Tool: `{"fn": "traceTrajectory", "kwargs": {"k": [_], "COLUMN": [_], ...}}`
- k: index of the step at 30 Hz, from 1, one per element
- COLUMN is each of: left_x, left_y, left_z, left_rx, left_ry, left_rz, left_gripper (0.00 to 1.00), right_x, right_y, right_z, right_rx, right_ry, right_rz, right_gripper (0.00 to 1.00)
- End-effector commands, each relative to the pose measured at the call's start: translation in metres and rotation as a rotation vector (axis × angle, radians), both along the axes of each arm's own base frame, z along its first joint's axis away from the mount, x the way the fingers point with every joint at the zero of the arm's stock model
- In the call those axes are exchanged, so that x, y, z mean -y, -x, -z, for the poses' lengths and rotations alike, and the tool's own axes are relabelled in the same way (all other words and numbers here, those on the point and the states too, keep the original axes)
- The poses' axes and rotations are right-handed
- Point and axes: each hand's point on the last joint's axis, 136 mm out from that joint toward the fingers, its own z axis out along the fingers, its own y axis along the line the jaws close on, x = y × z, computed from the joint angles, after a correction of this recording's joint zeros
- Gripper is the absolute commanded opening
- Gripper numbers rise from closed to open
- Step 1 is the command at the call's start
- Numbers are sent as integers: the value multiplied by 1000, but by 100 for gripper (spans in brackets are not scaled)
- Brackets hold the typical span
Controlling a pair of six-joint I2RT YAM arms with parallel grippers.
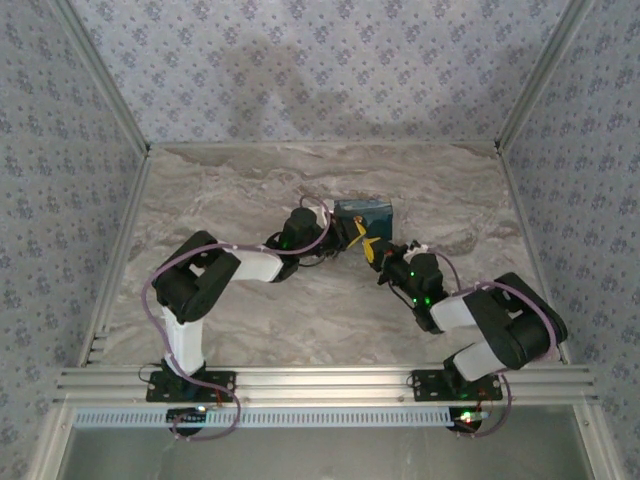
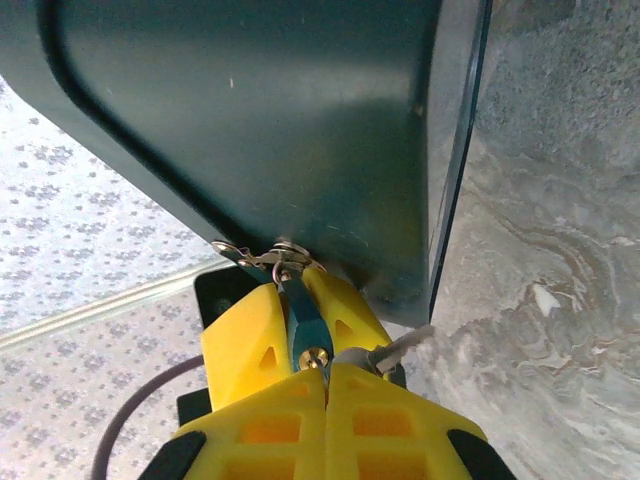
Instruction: Unlock the padlock with the key
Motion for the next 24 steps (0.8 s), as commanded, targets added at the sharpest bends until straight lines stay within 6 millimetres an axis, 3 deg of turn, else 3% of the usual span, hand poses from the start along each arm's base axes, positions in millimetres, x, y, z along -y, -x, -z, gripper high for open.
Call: {"fn": "traceTrajectory", "kwargs": {"k": [1,5,11,14,20,24], "left_x": [24,32,43,45,32,6], "left_y": [31,46,68,74,66,43], "left_z": [-28,-33,-37,-38,-19,1], "left_rx": [66,71,68,66,35,17], "left_ry": [67,85,103,104,32,-67], "left_rz": [149,200,281,299,255,157], "left_gripper": [0,0,0,0,0,0], "right_x": [3,4,-17,-21,-19,-9], "right_y": [-16,-24,-34,-36,-34,-17], "right_z": [-16,-17,-23,-17,9,33], "right_rx": [74,95,119,113,79,45], "right_ry": [98,109,106,94,84,135], "right_rz": [17,13,-56,-73,-103,-145], "right_gripper": [0,0,0,0,1,12]}}
